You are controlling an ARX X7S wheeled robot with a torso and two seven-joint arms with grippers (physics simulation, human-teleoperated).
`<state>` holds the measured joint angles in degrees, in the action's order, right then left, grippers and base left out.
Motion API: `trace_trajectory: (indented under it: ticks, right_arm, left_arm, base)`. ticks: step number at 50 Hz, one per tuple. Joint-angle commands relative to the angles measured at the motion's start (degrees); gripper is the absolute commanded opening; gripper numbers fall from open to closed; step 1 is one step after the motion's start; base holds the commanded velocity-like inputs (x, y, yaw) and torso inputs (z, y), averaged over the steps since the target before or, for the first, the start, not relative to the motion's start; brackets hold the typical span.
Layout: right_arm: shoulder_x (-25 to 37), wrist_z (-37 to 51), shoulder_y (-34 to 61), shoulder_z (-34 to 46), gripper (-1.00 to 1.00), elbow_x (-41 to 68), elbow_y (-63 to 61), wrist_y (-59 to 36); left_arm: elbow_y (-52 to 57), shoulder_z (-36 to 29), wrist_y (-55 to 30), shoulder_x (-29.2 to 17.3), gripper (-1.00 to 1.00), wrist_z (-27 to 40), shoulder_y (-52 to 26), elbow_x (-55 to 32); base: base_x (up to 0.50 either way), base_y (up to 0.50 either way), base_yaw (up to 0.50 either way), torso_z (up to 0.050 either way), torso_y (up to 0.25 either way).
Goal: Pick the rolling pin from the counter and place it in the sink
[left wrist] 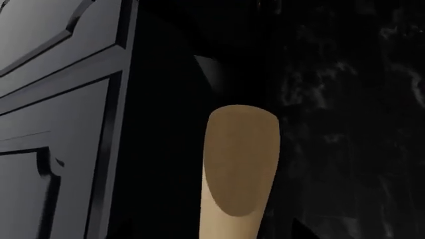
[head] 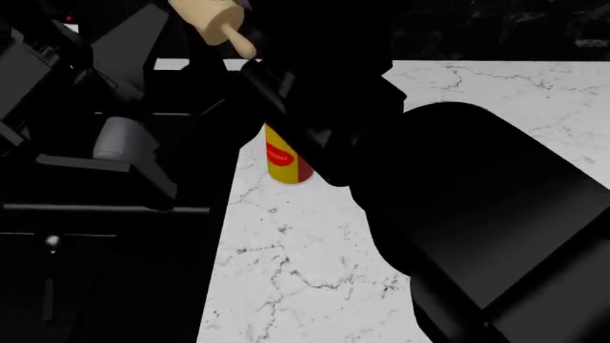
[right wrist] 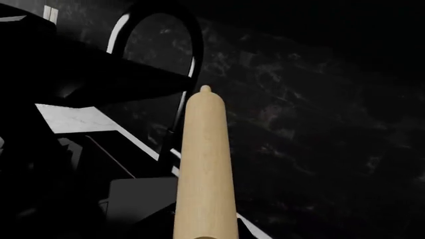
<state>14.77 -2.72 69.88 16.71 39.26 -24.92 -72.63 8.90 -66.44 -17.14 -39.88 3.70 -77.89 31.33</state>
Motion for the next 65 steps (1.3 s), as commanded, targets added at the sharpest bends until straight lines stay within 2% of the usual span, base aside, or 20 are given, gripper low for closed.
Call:
trace_trajectory:
  ticks: [1, 29, 30, 46, 47, 57, 65]
  right_arm:
    - [-0.12, -1.0, 0.0, 1.08, -1.0, -1.01, 1.41, 2.09]
    - [-0.96, -1.51, -0.24, 2.52, -1.0, 0.65, 1.27, 3.3]
    - [-1.03, -1.46, -0.23, 2.33, -1.0, 0.82, 1.23, 3.28]
    - [-1.06, 0.98, 0.12, -1.06, -1.0, 3.8, -0.42, -0.38]
    - [-0.6, 1.04, 0.02, -1.48, 1.0, 4.14, -1.18, -0.64]
    - [0.26, 6.84, -0.16, -11.45, 1.0, 10.15, -8.03, -8.95]
    - [1.77, 11.27, -0.82, -18.82, 1.0, 13.42, -12.54, -13.31]
  left_arm:
    - [0.07, 0.66, 0.8, 0.28, 1.0, -0.28, -1.02, -0.69]
    - [-2.95, -1.21, 3.71, 1.85, 1.0, 0.73, -0.27, -0.13]
    - [-3.05, -1.04, 3.85, 1.9, -1.0, 0.92, -0.23, -0.41]
    - [-2.61, -0.91, 4.31, 0.99, -1.0, 0.65, -0.72, 0.2]
    - [-2.32, -0.79, 4.03, 0.7, -1.0, 0.53, -0.63, 0.21]
    - [2.11, 0.84, -0.16, -3.26, -1.0, 0.14, 2.24, -0.11]
    - [8.85, 4.14, -7.62, -7.99, -1.0, -2.13, 4.69, -1.58]
  base:
    - [0.0, 0.0, 0.0, 0.0, 0.0]
    - [0.0, 0.0, 0.0, 0.0, 0.0]
    - [0.0, 0.0, 0.0, 0.0, 0.0]
    - [0.0, 0.0, 0.0, 0.0, 0.001]
    - [0.0, 0.0, 0.0, 0.0, 0.0]
    - [0.0, 0.0, 0.0, 0.0, 0.0]
    - [0.0, 0.0, 0.0, 0.0, 0.0]
